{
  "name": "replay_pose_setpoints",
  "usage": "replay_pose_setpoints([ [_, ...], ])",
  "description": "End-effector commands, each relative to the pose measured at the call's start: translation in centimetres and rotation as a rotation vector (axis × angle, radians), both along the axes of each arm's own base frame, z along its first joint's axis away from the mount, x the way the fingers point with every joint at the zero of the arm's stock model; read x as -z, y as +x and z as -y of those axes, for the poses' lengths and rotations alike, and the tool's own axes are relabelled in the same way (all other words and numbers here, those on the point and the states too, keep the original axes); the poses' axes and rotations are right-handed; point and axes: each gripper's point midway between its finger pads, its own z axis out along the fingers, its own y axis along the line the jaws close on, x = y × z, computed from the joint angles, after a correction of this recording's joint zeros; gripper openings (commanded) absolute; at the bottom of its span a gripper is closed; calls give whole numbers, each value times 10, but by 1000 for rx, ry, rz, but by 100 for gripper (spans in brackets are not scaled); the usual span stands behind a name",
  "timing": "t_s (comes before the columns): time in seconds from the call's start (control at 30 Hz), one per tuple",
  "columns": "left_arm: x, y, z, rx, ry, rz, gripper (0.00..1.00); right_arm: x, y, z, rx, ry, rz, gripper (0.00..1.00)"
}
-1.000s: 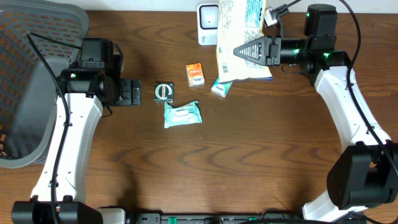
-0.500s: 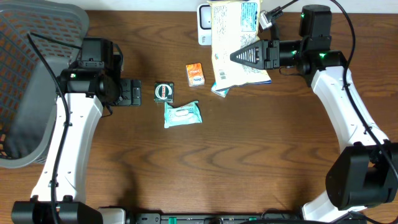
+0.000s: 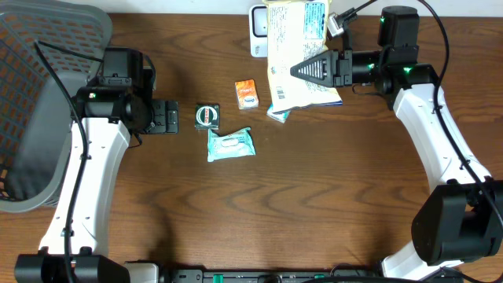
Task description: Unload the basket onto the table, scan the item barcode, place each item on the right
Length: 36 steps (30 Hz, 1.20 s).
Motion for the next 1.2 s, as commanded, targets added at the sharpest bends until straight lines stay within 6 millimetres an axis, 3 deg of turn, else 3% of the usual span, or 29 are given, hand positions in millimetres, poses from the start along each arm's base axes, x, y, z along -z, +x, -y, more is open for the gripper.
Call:
replay_pose_setpoints([
  [0.0, 4, -1, -1, 3, 11, -14, 97, -4, -1, -4, -9, 1, 21, 1],
  [0.13, 4, -1, -1, 3, 11, -13, 98, -1, 4, -4, 18, -18, 31, 1],
  [0.33, 4, -1, -1, 3, 11, -13, 98, 48, 41, 5, 284, -269, -13, 1],
  [0.47, 4, -1, -1, 3, 11, -13, 98, 94, 59, 27, 462, -539, -11, 1],
  [0.57, 4, -1, -1, 3, 11, -14, 98, 129, 66, 57, 602, -815, 3, 1],
  [0.63, 4, -1, -1, 3, 11, -13, 98, 141, 65, 72, 663, -944, 0, 1],
  [0.77, 4, -1, -1, 3, 11, -14, 98, 153, 63, 92, 707, -1156, 80, 1],
  [0.93, 4, -1, -1, 3, 11, -14, 98, 152, 68, 123, 862, -1411, 169, 1],
  [1.07, 4, -1, -1, 3, 11, -14, 98, 157, 68, 129, 898, -1508, 202, 1],
  [1.17, 4, -1, -1, 3, 11, -14, 98, 172, 68, 127, 869, -1539, 188, 1],
])
